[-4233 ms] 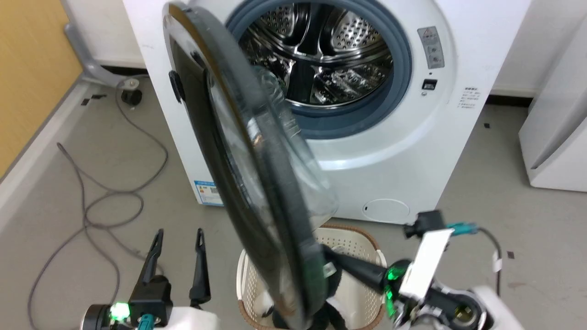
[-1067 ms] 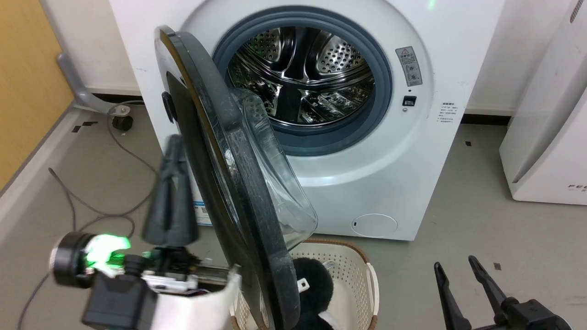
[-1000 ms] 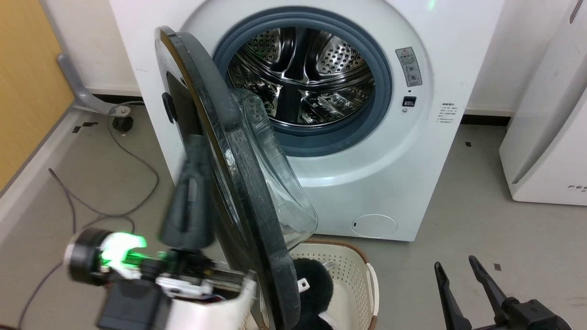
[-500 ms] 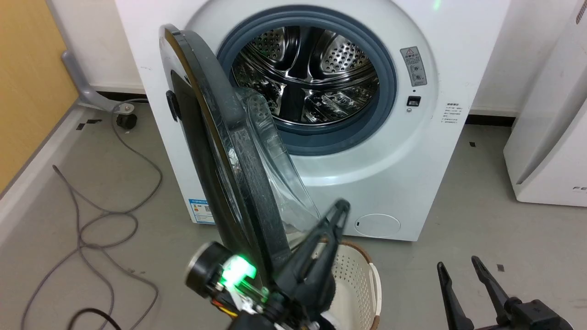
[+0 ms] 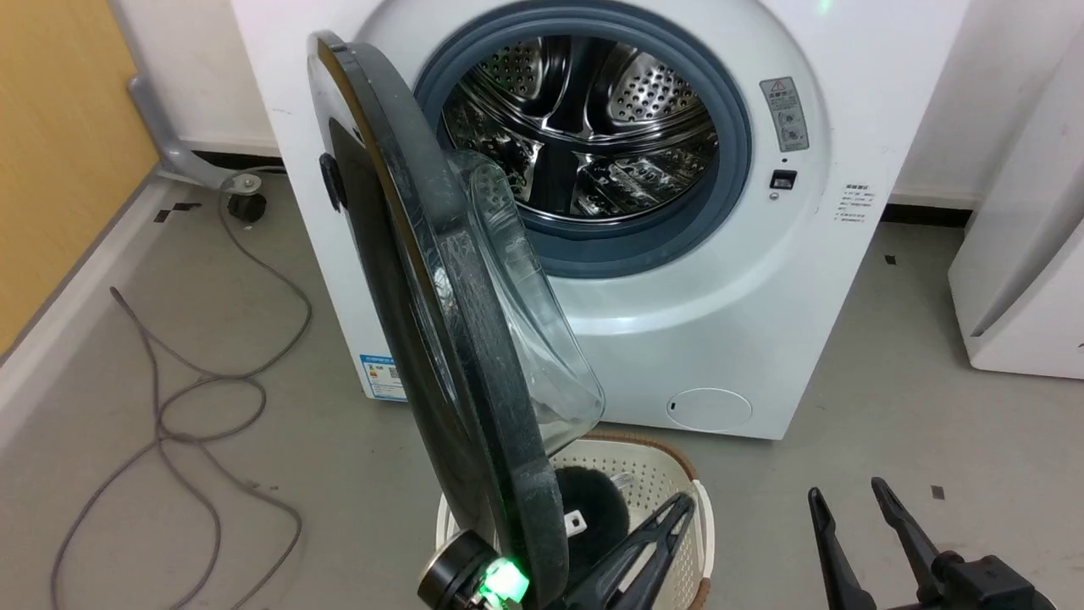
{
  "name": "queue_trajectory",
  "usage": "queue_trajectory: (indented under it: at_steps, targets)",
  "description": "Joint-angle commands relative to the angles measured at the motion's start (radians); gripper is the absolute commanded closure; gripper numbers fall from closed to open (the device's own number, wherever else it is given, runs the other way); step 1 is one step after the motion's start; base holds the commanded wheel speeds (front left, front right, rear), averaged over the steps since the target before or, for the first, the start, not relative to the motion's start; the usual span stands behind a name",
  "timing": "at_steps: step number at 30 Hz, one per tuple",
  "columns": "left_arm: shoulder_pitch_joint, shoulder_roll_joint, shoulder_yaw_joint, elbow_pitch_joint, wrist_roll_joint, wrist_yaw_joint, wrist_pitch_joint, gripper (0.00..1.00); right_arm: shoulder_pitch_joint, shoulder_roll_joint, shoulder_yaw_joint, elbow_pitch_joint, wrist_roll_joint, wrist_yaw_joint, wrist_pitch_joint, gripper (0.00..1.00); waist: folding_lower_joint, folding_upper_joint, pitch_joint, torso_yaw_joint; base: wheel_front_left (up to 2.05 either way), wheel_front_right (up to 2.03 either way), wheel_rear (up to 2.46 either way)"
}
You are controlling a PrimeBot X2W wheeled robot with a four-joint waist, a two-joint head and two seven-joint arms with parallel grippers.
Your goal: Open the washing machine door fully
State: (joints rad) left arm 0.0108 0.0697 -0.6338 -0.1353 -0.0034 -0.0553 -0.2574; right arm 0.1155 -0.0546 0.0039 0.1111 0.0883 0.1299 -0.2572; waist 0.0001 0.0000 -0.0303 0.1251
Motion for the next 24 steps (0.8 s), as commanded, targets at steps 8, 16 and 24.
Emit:
queue_trajectory:
  at_steps: [8,16,24]
  targets:
    - [0.014,-0.006,0.074,0.104,-0.038,0.058,-0.004,1.00,0.001,0.004,-0.005,0.009,0.001,0.001,-0.005,0.00,-0.0001,0.0000,0.013,0.009,0.00,0.00,0.00]
    - [0.027,-0.008,0.121,0.140,-0.046,0.075,-0.004,1.00,0.002,0.004,-0.010,0.013,0.007,0.001,-0.005,0.00,-0.0001,0.0000,0.020,0.035,0.00,0.00,0.00]
    - [0.058,-0.010,0.156,0.134,-0.047,0.087,-0.004,1.00,0.010,0.004,-0.009,0.021,0.019,0.001,-0.005,0.00,-0.0001,0.0000,0.014,0.088,0.00,0.00,0.00]
